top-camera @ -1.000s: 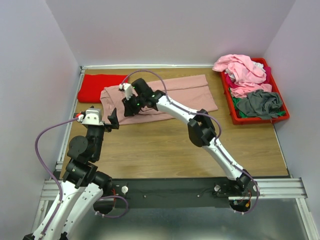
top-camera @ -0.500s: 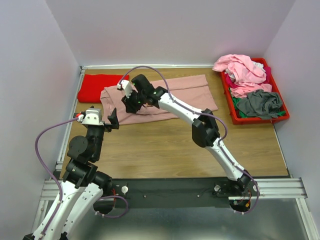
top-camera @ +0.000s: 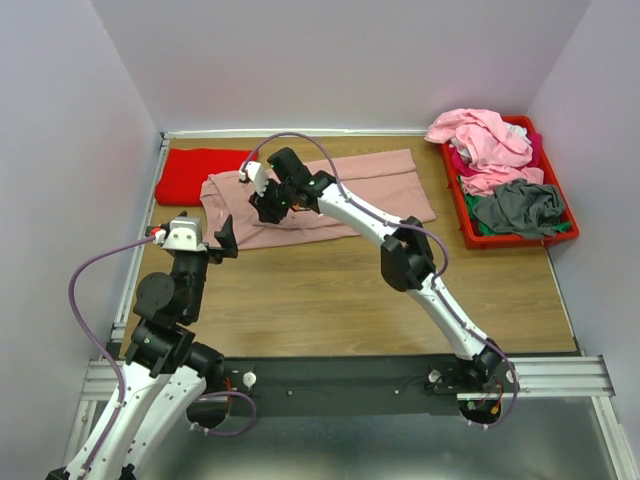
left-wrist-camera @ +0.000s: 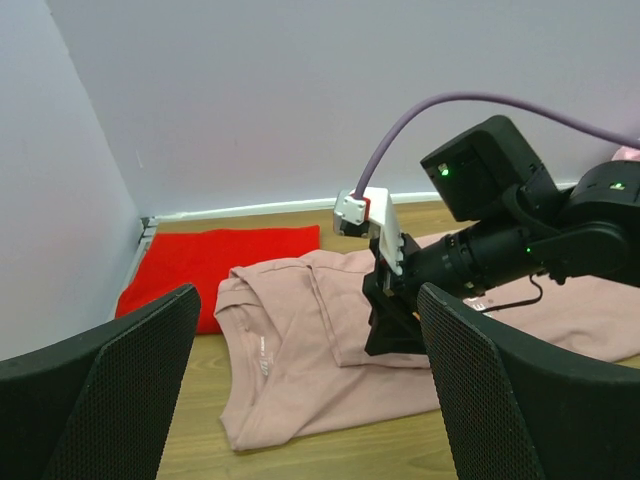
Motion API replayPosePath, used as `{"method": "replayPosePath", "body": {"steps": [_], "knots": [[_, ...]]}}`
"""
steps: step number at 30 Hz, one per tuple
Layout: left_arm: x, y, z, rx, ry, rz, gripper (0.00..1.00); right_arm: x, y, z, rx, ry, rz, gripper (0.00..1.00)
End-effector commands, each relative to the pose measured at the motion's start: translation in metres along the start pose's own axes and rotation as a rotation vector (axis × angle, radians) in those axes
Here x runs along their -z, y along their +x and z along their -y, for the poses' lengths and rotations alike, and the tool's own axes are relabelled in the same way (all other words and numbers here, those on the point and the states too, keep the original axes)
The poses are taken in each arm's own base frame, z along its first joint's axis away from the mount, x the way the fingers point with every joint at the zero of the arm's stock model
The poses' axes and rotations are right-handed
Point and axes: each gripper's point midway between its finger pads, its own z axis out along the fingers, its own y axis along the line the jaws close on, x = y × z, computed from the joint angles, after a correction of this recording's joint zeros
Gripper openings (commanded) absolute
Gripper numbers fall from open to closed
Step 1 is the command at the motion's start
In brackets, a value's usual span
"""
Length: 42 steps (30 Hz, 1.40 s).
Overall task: Fold and stack the t-shirts
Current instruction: Fold the tshirt
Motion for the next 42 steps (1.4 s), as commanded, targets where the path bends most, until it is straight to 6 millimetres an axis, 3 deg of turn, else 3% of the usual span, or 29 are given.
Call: {"method": "replayPosePath", "body": {"steps": [1, 6, 15, 18, 22, 25, 35, 42], "knots": [[0.001, -0.006, 0.003, 0.009, 0.018, 0.034, 0.97, -0.019, 0.011, -0.003, -0.016, -0.021, -0.010, 0.47], [0.000, -0.006, 0.003, 0.009, 0.018, 0.033, 0.97, -0.026, 0.022, 0.000, -0.034, -0.004, -0.028, 0.48], [0.000, -0.006, 0.003, 0.008, 0.018, 0.032, 0.97, -0.031, 0.022, -0.004, -0.047, -0.009, -0.024, 0.45], [0.000, -0.005, 0.003, 0.008, 0.017, 0.031, 0.97, -0.032, 0.024, -0.002, -0.054, 0.003, -0.029, 0.36], [0.000, -0.006, 0.002, 0.009, 0.015, 0.033, 0.97, -0.030, 0.021, 0.003, -0.052, 0.031, -0.026, 0.12], [0.000, -0.006, 0.002, 0.009, 0.015, 0.033, 0.97, -0.025, 0.015, 0.009, -0.051, 0.061, -0.021, 0.00], [0.000, -0.006, 0.003, 0.009, 0.017, 0.033, 0.97, 0.011, -0.020, 0.028, -0.049, 0.141, 0.034, 0.01], [0.001, -0.007, 0.003, 0.010, 0.018, 0.036, 0.97, 0.021, -0.016, 0.044, -0.078, 0.201, 0.024, 0.00]]}}
